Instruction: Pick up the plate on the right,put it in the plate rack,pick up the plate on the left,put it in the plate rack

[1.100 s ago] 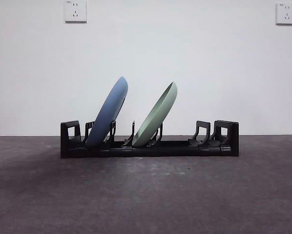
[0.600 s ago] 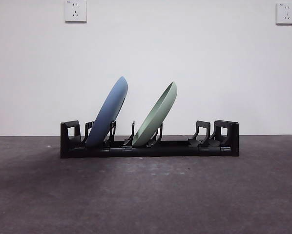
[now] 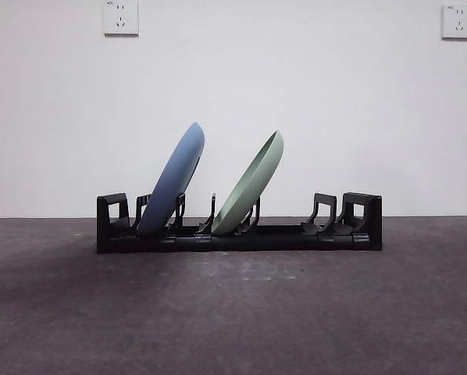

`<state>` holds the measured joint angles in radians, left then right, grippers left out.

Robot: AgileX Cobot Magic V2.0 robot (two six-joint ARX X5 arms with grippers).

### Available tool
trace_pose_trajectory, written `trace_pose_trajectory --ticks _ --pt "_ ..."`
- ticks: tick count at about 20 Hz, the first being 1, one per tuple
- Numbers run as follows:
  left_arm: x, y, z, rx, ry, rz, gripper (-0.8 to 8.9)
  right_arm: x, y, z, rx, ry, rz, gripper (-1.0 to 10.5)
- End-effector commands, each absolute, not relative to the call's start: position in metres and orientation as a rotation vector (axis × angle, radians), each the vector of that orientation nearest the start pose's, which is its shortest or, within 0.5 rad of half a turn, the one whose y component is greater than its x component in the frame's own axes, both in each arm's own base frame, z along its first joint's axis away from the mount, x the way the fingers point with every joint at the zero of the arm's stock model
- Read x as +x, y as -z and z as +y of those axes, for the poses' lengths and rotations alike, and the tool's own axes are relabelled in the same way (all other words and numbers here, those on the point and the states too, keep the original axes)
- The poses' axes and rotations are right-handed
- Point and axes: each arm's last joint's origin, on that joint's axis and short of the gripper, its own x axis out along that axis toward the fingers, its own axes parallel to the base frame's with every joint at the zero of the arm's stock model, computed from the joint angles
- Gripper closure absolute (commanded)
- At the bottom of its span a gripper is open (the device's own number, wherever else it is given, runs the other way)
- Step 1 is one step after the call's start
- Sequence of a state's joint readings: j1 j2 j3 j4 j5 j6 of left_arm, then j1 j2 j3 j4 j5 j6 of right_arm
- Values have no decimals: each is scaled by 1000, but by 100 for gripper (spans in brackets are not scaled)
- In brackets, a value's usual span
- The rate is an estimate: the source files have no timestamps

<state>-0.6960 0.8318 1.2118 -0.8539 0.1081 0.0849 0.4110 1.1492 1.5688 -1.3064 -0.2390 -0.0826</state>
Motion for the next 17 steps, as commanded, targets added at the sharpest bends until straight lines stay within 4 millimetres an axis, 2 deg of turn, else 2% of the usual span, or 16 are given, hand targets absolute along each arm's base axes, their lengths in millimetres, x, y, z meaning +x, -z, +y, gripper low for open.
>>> trace_pose_trajectory --ticks 1,9,13,17 --pt "102 -399 -90 218 809 443 817 157 -424 75 -165 -611 852 946" --pt "112 -396 -98 253 809 454 817 164 -429 75 -190 -538 769 946" --pt "121 -413 -98 267 787 232 817 164 -429 76 -189 -538 764 946" --pt "128 -438 -63 288 661 -35 817 164 -429 76 -189 -538 764 946"
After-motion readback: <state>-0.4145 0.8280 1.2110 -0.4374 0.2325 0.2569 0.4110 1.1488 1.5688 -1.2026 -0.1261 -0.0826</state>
